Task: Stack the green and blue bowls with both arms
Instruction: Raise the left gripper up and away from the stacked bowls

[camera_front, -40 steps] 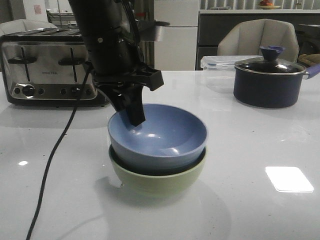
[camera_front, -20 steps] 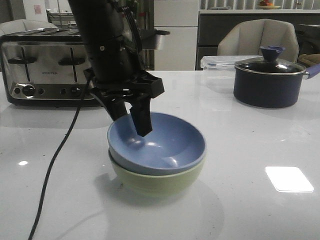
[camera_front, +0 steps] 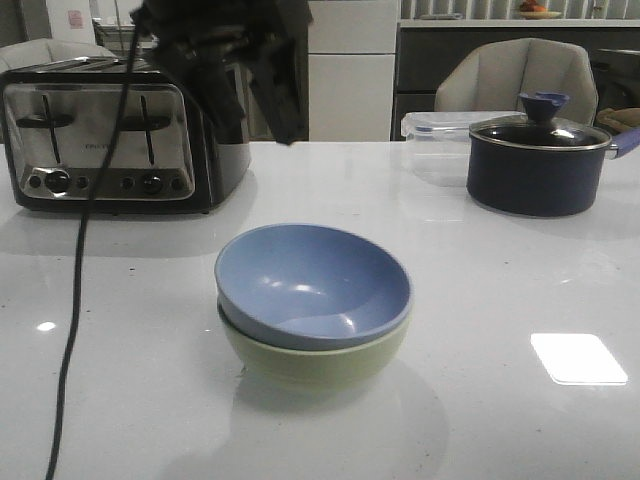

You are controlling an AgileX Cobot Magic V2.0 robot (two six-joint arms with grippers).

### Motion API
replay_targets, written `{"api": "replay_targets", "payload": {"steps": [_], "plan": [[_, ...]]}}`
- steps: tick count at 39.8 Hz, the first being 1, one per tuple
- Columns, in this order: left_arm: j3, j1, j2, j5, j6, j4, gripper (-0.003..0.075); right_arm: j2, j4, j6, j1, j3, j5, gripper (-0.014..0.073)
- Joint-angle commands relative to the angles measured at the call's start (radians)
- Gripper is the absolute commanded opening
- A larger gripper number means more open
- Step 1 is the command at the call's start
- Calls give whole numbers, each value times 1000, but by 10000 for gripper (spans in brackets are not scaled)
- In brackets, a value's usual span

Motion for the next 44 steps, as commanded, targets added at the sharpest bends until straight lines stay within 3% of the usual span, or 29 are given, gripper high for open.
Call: {"api": "replay_targets", "payload": {"steps": [1, 28, 36, 44], "plan": [[30, 2, -141, -37, -1, -25, 531, -1, 8, -2, -2, -25, -66, 407], [674, 2, -915, -203, -1, -28, 531, -1, 8, -2, -2, -25, -66, 407], [806, 2, -1132, -203, -1, -29, 531, -1, 8, -2, -2, -25, -66, 407], [884, 2, -1215, -208, -1, -29, 531, -1, 8, -2, -2, -25, -61, 407]]}}
